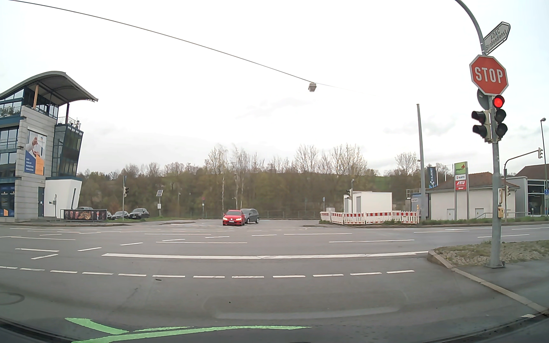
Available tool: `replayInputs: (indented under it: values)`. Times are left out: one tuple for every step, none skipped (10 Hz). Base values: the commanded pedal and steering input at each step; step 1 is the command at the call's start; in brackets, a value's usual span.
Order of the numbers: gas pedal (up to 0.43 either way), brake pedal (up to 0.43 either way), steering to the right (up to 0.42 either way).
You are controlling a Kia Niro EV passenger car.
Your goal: Follow the waypoints while adhering to traffic rules and regulations
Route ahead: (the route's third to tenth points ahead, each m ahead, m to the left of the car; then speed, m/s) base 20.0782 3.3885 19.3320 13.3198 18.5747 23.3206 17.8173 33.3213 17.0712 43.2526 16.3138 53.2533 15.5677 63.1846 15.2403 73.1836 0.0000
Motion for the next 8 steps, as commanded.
replayInputs:
  values:
    - [0.0, 0.409, -0.073]
    - [0.0, 0.409, -0.073]
    - [0.0, 0.402, -0.073]
    - [0.0, 0.409, -0.073]
    - [0.0, 0.409, -0.073]
    - [0.0, 0.409, -0.073]
    - [0.0, 0.402, -0.073]
    - [0.0, 0.409, -0.073]
